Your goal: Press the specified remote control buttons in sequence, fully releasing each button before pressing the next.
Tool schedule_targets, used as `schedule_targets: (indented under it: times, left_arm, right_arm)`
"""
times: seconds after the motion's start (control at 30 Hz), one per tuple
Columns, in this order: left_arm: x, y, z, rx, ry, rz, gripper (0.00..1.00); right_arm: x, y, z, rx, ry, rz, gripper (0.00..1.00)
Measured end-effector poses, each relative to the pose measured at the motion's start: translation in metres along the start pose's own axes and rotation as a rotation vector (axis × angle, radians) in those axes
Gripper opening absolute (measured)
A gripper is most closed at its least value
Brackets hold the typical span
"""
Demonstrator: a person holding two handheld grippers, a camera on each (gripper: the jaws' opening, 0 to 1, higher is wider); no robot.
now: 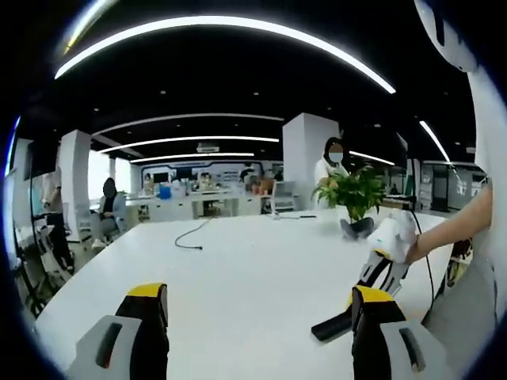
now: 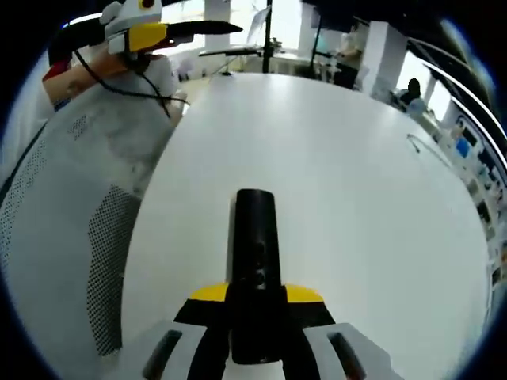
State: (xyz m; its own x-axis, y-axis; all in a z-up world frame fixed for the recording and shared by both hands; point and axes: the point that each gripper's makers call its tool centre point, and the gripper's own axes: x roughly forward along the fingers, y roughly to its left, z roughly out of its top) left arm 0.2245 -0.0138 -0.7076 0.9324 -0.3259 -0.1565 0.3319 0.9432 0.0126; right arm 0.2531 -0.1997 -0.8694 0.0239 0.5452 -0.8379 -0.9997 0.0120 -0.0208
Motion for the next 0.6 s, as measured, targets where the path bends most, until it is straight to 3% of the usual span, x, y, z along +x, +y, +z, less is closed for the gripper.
schedule_targets:
  times: [0.6]
  left_arm:
    - [-0.001, 0.000, -0.001, -0.007, -0.003, -0.005, 1.00]
  right_arm:
    - [0.000, -0.026, 0.000, 0.009, -0.001, -0.004, 0.20]
